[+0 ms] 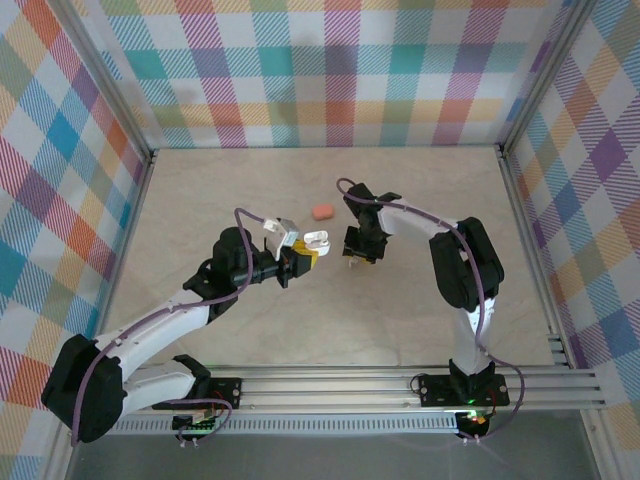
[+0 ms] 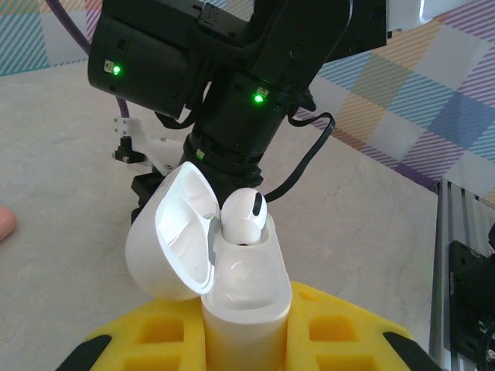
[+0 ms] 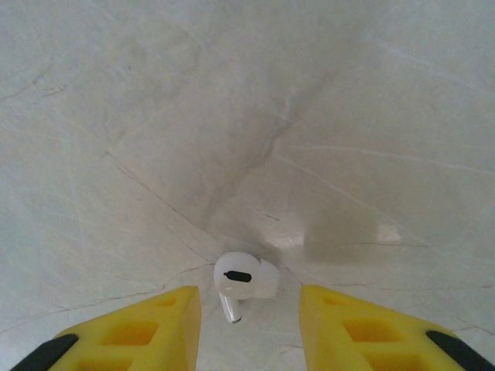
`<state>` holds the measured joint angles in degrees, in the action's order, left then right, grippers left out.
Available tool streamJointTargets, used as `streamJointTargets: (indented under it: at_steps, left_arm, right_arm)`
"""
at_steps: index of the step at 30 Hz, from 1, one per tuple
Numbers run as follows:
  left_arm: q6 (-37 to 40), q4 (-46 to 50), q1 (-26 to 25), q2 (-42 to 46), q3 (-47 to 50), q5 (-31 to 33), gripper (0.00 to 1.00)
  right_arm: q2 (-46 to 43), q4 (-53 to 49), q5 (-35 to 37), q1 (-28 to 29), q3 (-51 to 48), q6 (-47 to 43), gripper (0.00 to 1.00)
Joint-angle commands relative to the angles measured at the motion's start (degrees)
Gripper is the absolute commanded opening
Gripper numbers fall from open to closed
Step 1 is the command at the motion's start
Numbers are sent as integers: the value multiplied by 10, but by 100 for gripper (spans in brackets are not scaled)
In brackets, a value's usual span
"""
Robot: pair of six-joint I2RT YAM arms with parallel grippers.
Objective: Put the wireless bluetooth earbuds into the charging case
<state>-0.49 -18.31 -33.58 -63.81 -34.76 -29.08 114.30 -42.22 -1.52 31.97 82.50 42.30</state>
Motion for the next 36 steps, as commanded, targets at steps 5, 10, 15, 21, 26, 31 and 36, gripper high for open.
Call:
streamJointTargets:
  at_steps: [5,10,15,21,26,31,36]
  left_arm:
    - [16,-12,1,8,-9,-13,0]
    - [16,-11,1,9,-5,-12,0]
    - [18,-4,1,15,-3,-12,0]
    - [21,1,1,25,6,-8,0]
    - [14,-3,1,34,24,-3,0]
    - [6,-21,2,57,59,10,0]
    - [-10,-60,2,83,101,19,0]
  right_arm:
    - [18,1,9,9,10,16,38]
    - [26,0,10,12,10,18,36]
    - [31,0,13,12,19,15,34]
    - [34,-2,12,13,27,5,27]
    - [21,12,14,15,19,-6,22]
    - [-20,47,25,19,-9,-16,18]
    - [-97,82,68,31,-40,-48,14]
